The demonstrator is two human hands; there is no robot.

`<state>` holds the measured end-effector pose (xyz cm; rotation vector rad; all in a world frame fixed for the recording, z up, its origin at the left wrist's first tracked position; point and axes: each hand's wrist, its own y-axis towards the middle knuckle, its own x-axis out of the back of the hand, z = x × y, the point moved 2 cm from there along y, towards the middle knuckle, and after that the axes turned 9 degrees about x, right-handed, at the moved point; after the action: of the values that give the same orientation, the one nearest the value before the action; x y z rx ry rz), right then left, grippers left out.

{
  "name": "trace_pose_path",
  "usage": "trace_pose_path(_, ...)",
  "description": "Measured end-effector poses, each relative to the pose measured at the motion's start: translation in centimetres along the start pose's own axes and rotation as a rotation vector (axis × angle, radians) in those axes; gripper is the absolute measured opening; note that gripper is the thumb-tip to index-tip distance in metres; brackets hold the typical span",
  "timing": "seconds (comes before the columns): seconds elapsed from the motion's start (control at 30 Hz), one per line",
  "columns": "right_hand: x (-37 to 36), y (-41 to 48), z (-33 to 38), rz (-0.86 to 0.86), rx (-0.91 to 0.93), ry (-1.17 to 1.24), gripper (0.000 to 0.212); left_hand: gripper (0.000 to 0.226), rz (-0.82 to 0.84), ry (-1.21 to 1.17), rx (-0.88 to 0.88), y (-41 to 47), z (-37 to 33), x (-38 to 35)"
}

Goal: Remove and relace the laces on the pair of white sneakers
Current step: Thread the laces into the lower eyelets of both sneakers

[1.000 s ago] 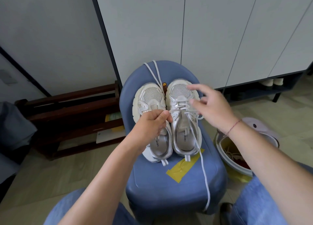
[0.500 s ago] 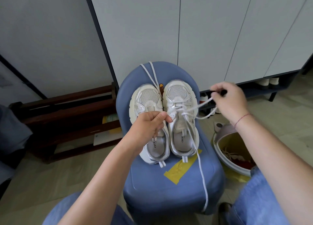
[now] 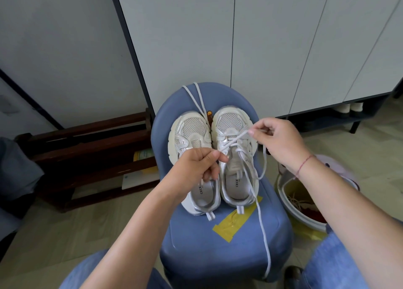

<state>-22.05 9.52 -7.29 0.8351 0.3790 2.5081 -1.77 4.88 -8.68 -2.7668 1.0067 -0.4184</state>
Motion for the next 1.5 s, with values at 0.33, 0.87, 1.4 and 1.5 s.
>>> trace_pose_path(0.33, -1.2, 2.7, 3.2, 0.207, 0.222, -0.038, 0.010, 0.009, -0.206, 0.037, -0.032, 2.1, -0.6, 1.4)
trace_pose_path(0.87, -2.7, 1.3, 0.1, 0.085, -0.287, 0.186, 0.014, 0.009, -0.301, -0.142, 0.022, 5.3, -0.5, 1.1)
trace_pose_path(1.4, -4.5, 1.2, -0.9, 0.374, -0.610, 0.548, 0.023, 0.007, -0.397, 0.164, 0.009, 7.0, 0.3, 0.4)
trace_pose_path(1.5, -4.4, 1.3, -1.2, 0.383, -0.606, 0.568, 0.022, 0.011, -0.365, 0.239, -0.002, 7.1, 0.3, 0.4)
